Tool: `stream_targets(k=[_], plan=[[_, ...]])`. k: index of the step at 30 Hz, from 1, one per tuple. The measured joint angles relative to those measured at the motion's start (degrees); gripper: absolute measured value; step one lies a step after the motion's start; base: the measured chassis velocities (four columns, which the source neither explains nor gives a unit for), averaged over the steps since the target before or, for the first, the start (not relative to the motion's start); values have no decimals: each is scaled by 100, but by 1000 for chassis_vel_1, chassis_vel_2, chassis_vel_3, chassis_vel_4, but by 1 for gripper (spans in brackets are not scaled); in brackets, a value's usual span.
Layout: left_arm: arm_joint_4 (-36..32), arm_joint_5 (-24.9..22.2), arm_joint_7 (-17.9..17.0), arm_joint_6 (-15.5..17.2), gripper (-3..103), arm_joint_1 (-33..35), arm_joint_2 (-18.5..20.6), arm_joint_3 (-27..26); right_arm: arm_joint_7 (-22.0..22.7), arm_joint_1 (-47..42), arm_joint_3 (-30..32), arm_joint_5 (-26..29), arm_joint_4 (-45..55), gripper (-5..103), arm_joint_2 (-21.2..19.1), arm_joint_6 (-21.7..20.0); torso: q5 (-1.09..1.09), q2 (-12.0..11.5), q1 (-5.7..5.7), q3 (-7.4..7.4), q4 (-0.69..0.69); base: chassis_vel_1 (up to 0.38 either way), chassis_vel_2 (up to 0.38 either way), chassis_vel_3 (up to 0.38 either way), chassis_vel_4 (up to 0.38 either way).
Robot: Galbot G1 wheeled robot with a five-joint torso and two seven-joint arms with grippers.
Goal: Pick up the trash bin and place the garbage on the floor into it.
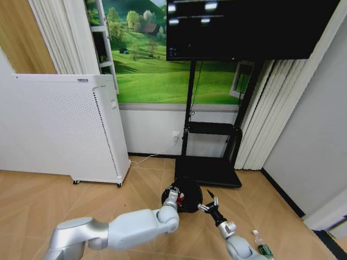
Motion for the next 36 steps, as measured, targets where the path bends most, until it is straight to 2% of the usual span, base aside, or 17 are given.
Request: stream_targets(k=[4, 5, 7, 11, 14, 17, 25, 33, 36], plan=[[-144, 79, 14, -2, 8, 158, 407, -198, 500, 23, 254, -24, -398, 100, 9, -24, 0, 1, 0, 0, 3, 0, 0, 0, 0], [-144, 79, 14, -2, 8, 158, 407, -198, 500, 23, 254, -24, -398, 100, 9, -24, 0, 1, 0, 0, 3, 0, 0, 0, 0], [-239, 148, 89, -5, 8, 272, 694, -381, 618, 34, 386, 241, -881, 100, 7, 12, 0, 1, -1, 0, 1, 0, 0, 0, 0], [-368, 217, 103, -7, 8, 426, 865, -535, 542, 23, 451, 360, -1411, 100, 17, 206, 0, 1, -1, 0, -1, 0, 0, 0, 0], [-429, 269, 117, -7, 8, 526, 927, -592, 506, -37, 526, 349, -1566, 100, 64, 296, 0, 1, -1, 0, -1, 0, 0, 0, 0], [-534, 404, 139, -7, 8, 764, 1063, -731, 490, -271, 870, 198, -1692, 100, 306, 432, -1, 1, -1, -1, -1, 0, 0, 0, 0], [-586, 496, 198, -13, 8, 905, 1215, -863, 490, -508, 1157, -76, -1923, 100, 720, 667, 0, 1, -1, -1, 2, -9, -7, 6, 10], [-636, 517, 227, -15, 8, 948, 1223, -867, 492, -506, 1220, -153, -1910, 100, 743, 673, -2, 1, 0, 0, -1, -141, -138, 154, 146], [-639, 532, 267, -16, 8, 948, 1227, -867, 489, -446, 1177, -182, -1954, 100, 635, 673, 5, 1, -1, 0, -2, -226, -206, 218, 215]])
